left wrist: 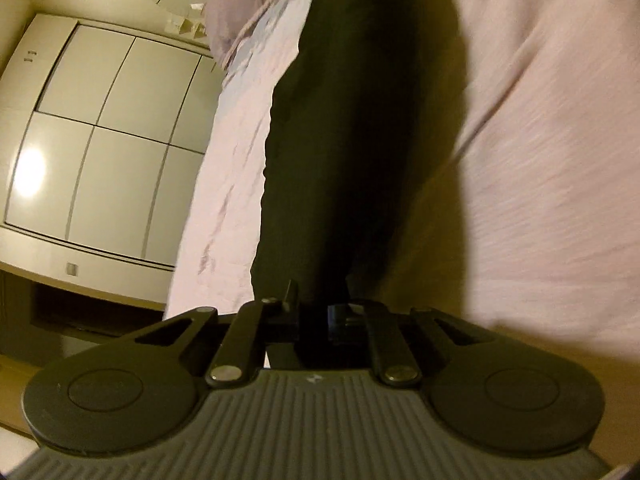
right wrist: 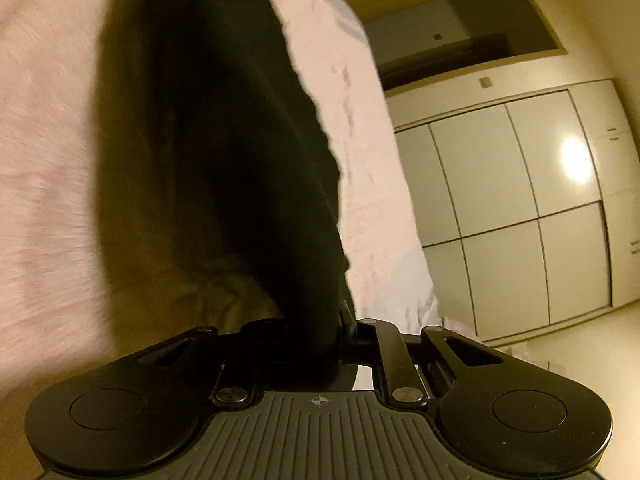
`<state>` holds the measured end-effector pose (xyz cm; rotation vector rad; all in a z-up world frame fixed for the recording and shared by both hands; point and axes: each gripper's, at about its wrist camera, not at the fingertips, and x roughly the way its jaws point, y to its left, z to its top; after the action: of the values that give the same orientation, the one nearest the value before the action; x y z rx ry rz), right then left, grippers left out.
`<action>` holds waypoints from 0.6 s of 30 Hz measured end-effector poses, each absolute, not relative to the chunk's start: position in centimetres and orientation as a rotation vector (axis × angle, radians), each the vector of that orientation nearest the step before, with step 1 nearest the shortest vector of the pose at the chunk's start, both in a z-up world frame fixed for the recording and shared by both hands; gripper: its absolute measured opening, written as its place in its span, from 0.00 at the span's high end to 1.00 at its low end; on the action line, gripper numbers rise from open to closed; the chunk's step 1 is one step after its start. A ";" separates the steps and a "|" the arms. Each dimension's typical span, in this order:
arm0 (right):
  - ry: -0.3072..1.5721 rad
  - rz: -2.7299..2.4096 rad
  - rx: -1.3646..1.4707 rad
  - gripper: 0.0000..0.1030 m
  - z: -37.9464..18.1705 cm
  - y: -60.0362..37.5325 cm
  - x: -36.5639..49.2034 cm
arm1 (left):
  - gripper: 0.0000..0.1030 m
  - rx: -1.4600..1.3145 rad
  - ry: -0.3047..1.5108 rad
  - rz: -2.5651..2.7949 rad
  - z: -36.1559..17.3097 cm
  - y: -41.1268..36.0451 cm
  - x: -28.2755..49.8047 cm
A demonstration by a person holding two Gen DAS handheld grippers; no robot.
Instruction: Fold clothes
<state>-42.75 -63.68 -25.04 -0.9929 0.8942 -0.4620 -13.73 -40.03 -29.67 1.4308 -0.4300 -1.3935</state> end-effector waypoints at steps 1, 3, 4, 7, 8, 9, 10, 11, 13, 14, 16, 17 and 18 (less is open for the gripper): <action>0.899 -0.459 -0.992 0.87 -24.7 -62.7 -43.9 | 0.91 1.419 -0.417 -1.415 -29.2 -38.6 -14.7; 0.909 -0.455 -0.974 0.87 -24.6 -60.5 -46.5 | 0.91 1.406 -0.401 -1.453 -28.8 -35.7 -16.7; 0.915 -0.457 -0.958 0.87 -24.9 -59.4 -47.7 | 0.91 1.400 -0.392 -1.466 -28.8 -34.5 -17.6; 0.932 -0.469 -0.900 0.87 -26.1 -56.2 -51.3 | 0.91 1.382 -0.367 -1.499 -29.0 -31.0 -20.3; 0.937 -0.475 -0.877 0.87 -26.6 -55.3 -52.2 | 0.91 1.374 -0.356 -1.499 -29.3 -30.3 -20.9; 0.939 -0.479 -0.865 0.87 -27.1 -54.7 -52.7 | 0.91 1.367 -0.341 -1.496 -29.6 -29.9 -21.4; 0.941 -0.483 -0.856 0.87 -27.6 -54.1 -53.1 | 0.91 1.360 -0.324 -1.488 -30.0 -29.6 -21.7; 0.943 -0.486 -0.847 0.87 -28.1 -53.6 -53.5 | 0.90 1.357 -0.304 -1.480 -30.3 -29.4 -21.9; 0.964 -0.486 -0.858 0.81 -28.7 -53.3 -53.3 | 0.88 1.362 -0.256 -1.467 -30.6 -29.3 -21.9; 0.975 -0.486 -0.866 0.74 -29.1 -53.3 -53.2 | 0.83 1.363 -0.233 -1.470 -30.4 -29.3 -21.7; 0.996 -0.502 -0.866 0.69 -29.1 -52.9 -53.5 | 0.80 1.367 -0.193 -1.473 -29.8 -29.0 -21.3; 0.989 -0.518 -0.847 0.65 -28.9 -52.5 -54.5 | 0.79 1.369 -0.184 -1.473 -29.3 -28.6 -21.0; 0.984 -0.536 -0.817 0.63 -28.5 -52.3 -55.3 | 0.78 1.365 -0.167 -1.472 -28.8 -28.3 -20.6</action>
<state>-55.30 -52.30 -28.53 -0.8168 0.9842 -0.5361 -20.63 -28.29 -28.79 1.3650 -0.1671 -1.4716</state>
